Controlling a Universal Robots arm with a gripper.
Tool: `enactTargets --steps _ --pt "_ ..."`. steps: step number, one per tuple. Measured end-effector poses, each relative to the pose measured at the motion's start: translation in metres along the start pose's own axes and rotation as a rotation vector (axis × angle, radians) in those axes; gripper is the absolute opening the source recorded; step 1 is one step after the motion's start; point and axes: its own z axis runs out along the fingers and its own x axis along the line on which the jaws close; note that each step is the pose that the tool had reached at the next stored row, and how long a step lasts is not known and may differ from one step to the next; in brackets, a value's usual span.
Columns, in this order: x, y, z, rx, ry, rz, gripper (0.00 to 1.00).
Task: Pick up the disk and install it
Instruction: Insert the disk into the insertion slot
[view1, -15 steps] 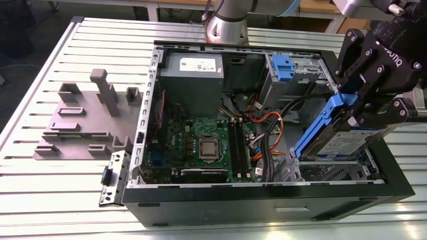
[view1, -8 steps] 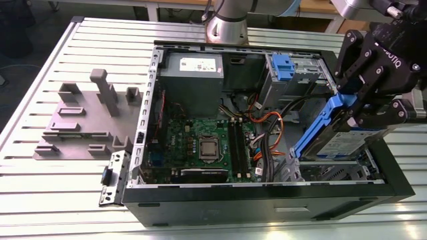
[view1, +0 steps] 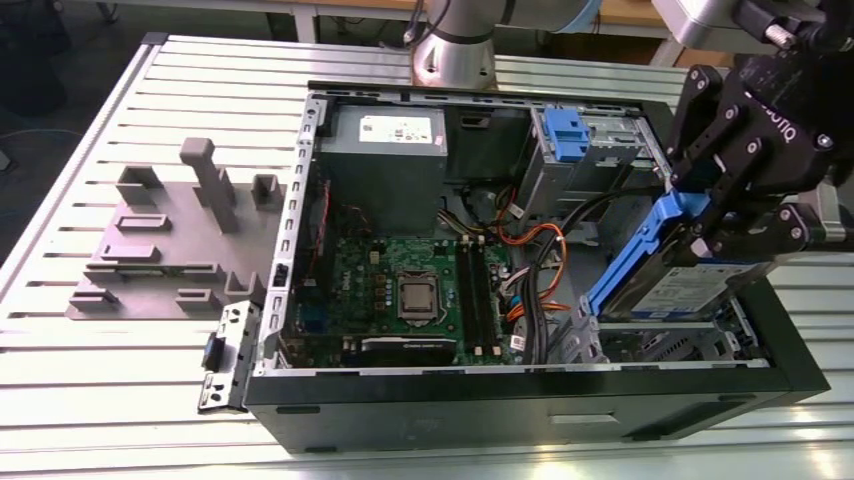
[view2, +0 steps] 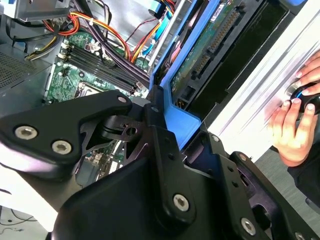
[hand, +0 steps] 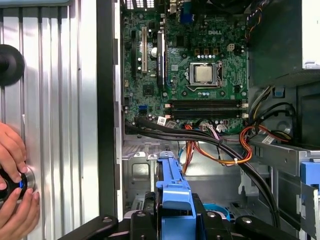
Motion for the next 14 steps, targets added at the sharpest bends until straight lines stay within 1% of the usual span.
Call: enactTargets --steps 14 --pt "0.0002 0.0000 0.0129 0.0000 0.0000 0.000 0.36"
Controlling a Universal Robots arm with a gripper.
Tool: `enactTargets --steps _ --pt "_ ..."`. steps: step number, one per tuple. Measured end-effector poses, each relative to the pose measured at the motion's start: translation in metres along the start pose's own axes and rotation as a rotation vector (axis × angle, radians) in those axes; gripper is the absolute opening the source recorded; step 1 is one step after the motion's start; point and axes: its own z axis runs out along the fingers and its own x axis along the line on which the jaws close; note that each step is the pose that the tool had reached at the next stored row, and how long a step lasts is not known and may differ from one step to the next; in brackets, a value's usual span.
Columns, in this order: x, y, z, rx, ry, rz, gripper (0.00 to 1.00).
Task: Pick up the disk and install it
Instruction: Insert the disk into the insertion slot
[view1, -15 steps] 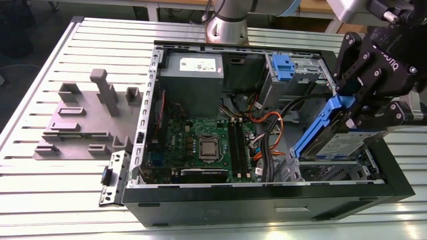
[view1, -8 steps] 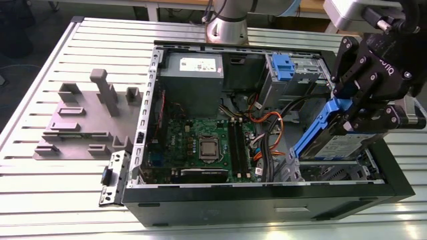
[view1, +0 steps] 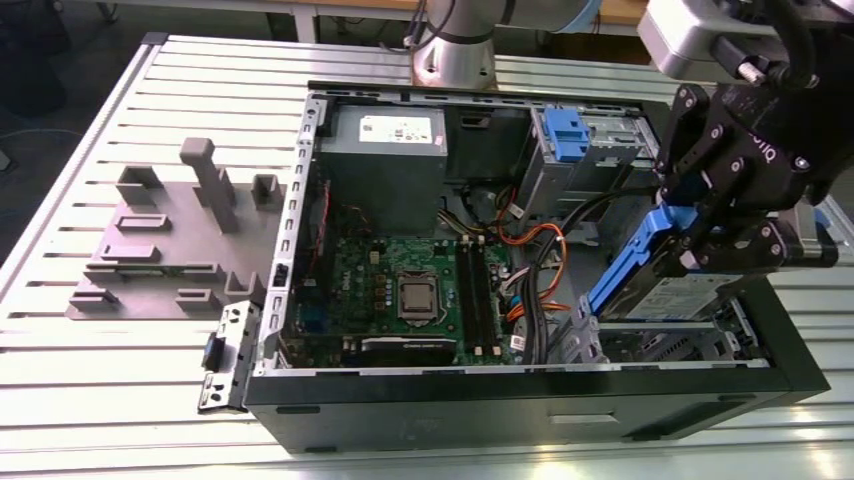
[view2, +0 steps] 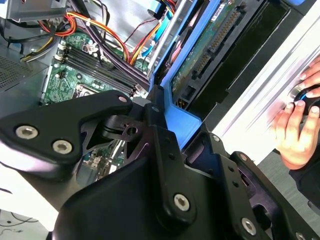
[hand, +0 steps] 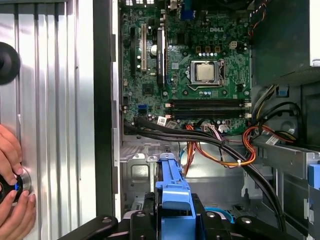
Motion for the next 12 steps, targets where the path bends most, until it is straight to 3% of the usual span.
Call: enactTargets --steps 12 --pt "0.0002 -0.0001 0.0138 0.0000 0.0000 0.000 0.36"
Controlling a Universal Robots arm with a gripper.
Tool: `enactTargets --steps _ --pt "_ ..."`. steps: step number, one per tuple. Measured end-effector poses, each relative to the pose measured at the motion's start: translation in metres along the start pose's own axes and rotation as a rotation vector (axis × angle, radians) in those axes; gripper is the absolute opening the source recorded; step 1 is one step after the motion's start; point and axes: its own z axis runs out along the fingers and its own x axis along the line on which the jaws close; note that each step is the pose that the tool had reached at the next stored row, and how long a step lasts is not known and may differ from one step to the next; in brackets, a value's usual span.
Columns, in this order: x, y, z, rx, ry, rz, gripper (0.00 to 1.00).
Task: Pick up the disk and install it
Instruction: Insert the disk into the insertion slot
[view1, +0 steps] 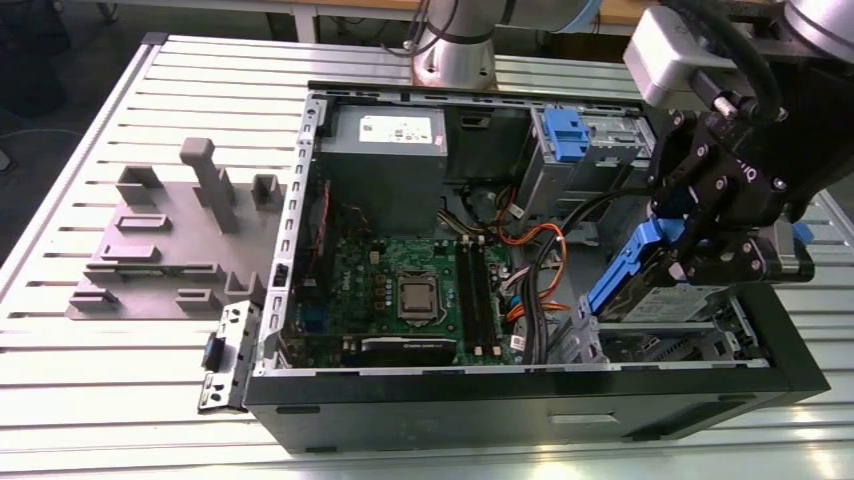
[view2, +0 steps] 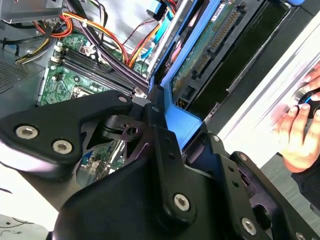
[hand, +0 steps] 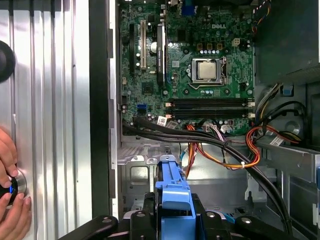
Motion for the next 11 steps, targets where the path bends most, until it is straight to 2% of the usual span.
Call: enactTargets --steps 11 --pt "0.0001 -0.0001 0.0107 0.0000 -0.0001 0.000 0.36"
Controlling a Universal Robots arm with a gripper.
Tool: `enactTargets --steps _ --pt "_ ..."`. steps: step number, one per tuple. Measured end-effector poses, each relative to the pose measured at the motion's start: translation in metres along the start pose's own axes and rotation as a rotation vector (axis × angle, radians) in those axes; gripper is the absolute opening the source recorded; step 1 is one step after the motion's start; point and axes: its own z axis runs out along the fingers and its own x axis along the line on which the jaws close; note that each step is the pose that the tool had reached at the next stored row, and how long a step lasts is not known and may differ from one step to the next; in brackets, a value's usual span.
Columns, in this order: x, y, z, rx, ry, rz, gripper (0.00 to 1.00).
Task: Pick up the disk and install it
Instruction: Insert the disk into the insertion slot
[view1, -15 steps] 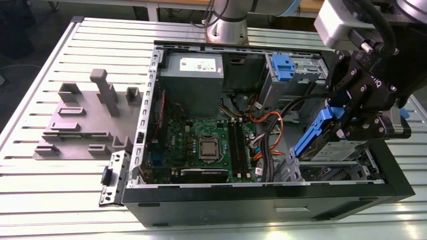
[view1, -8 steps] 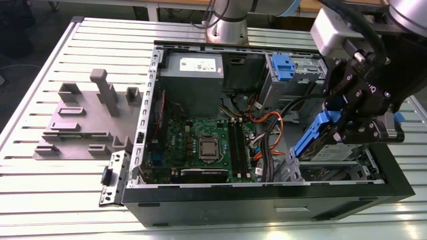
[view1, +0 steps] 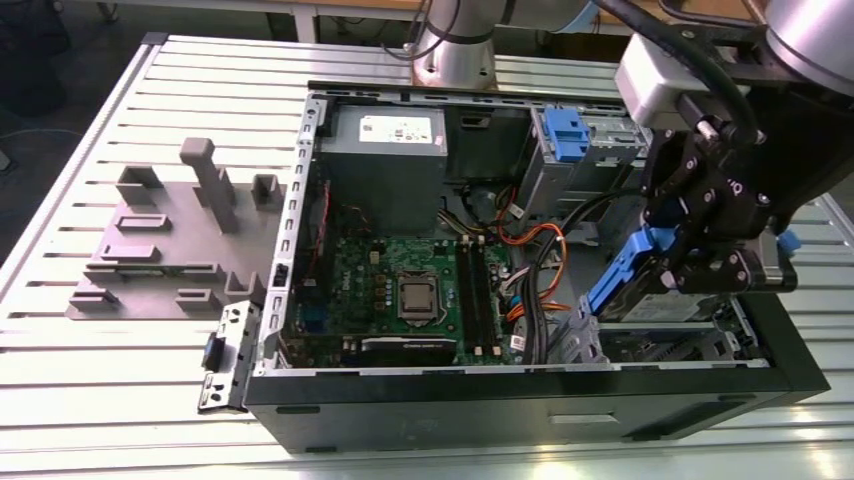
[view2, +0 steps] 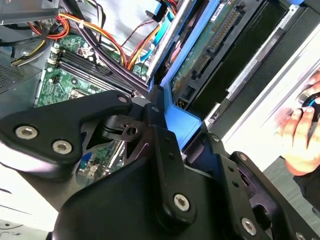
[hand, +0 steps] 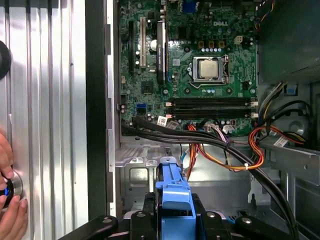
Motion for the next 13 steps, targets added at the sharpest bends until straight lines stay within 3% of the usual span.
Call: enactTargets --steps 13 --pt "0.0001 -0.0002 0.0116 0.0000 0.0000 0.000 0.36"
